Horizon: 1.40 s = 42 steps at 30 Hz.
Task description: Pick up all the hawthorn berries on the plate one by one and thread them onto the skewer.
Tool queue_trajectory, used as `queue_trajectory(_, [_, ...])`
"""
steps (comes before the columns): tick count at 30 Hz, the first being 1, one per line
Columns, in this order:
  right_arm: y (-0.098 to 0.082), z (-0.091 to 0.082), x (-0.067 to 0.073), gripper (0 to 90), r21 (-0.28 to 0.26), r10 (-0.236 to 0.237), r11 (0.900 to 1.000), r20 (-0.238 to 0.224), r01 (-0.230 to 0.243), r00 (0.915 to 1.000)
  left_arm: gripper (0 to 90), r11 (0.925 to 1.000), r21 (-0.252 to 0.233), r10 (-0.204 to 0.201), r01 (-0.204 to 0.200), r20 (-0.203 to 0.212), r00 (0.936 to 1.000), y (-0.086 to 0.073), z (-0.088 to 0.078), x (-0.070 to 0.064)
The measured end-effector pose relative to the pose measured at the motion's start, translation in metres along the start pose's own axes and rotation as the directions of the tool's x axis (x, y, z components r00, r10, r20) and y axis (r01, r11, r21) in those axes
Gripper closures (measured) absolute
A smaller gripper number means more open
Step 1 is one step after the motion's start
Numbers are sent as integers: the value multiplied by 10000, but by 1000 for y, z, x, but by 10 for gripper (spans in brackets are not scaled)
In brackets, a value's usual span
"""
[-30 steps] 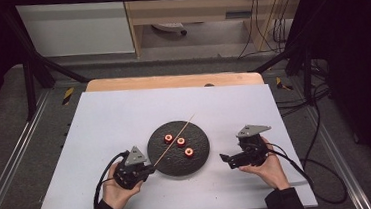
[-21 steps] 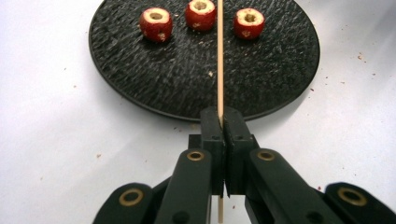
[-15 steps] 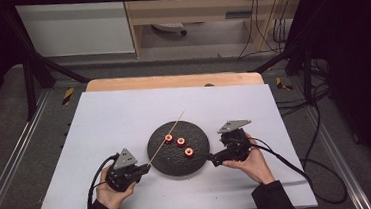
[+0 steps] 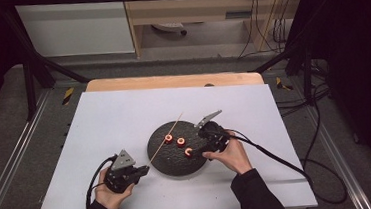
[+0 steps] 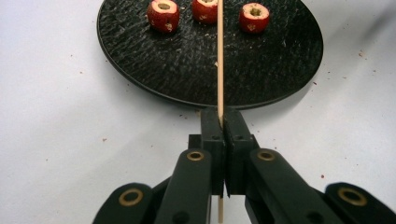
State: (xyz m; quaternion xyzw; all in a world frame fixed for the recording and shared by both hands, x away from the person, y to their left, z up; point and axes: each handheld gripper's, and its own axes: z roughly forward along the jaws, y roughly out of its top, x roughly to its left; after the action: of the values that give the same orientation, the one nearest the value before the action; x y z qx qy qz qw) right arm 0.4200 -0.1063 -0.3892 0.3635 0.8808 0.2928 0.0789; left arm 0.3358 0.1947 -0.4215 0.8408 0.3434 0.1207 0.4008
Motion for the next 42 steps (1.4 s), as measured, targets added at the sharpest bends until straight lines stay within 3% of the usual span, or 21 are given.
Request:
queue_trajectory(2, [7, 6, 1, 190, 419, -5, 9991, -271, 16, 9996, 885, 10000, -35, 8, -8, -2, 10000, 0, -1, 0])
queue_trajectory(6, [17, 16, 4, 256, 1171, -171, 9929, -299, 204, 9994, 885, 10000, -7, 2, -2, -11, 10000, -1, 0, 1])
queue_trajectory(12, [28, 33, 6, 373, 1972, 23, 9803, -547, 85, 9985, 885, 10000, -40, -63, 63, -52, 10000, -1, -1, 3])
queue_trajectory(20, [30, 44, 3, 491, 2153, 327, 9764, -679, -174, 9972, 885, 9999, 48, -102, 103, -88, 9999, -2, -1, 5])
queue_trajectory(32, [30, 47, 2, 607, 2381, 372, 9711, -896, -149, 9953, 885, 9999, 109, -78, 79, -100, 9999, -3, 1, 5])
queue_trajectory(39, [30, 47, 1, 615, 2554, 610, 9662, -917, -357, 9939, 885, 9999, 136, -37, 38, -85, 10000, -3, 1, 4])
queue_trajectory(42, [31, 44, 1, 617, 2487, 965, 9660, -938, -705, 9909, 885, 9999, 94, -45, 46, -90, 9999, -3, 1, 4])
